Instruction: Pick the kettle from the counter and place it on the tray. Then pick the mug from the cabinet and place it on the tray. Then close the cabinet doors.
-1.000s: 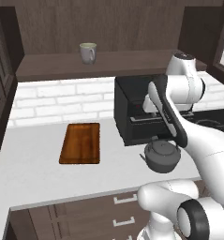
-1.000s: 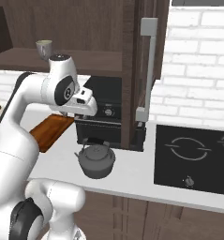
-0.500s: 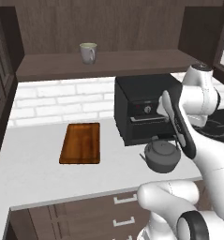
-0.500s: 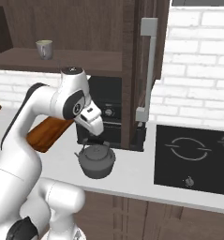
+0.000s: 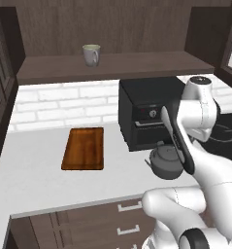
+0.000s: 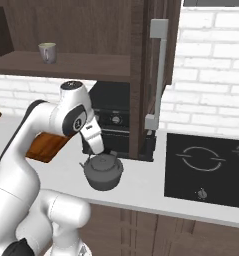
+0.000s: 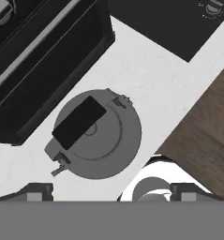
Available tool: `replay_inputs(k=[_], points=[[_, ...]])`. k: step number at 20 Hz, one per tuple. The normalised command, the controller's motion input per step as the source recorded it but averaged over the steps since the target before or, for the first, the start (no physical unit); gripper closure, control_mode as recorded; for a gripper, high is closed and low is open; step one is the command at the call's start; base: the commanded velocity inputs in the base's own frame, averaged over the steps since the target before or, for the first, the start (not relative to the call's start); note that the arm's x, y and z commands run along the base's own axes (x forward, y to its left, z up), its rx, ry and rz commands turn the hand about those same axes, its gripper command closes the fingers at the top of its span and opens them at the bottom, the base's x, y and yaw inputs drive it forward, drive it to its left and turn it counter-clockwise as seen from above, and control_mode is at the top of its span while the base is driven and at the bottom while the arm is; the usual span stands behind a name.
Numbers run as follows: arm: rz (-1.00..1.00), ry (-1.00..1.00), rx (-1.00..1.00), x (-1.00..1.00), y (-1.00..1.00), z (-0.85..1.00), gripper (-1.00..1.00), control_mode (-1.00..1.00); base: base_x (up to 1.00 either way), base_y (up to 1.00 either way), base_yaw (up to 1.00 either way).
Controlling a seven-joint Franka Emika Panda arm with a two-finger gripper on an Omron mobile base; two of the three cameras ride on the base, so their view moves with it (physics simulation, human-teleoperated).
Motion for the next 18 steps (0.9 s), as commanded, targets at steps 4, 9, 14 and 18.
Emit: replay_inputs(k=[4,9,14,18], points=[[-0.08,0.0,0.0,0.0,0.02,-0.17,-1.0,-1.0,0.0,0.0,0.0],[-0.03,0.0,0.0,0.0,0.08,-0.16,-1.0,-1.0,0.0,0.0,0.0],[0.0,0.0,0.0,0.18,0.03,-0.14,-1.0,-1.0,0.0,0.0,0.0],[0.0,0.0,0.0,0.25,0.0,-0.14,-1.0,-1.0,0.0,0.0,0.0]])
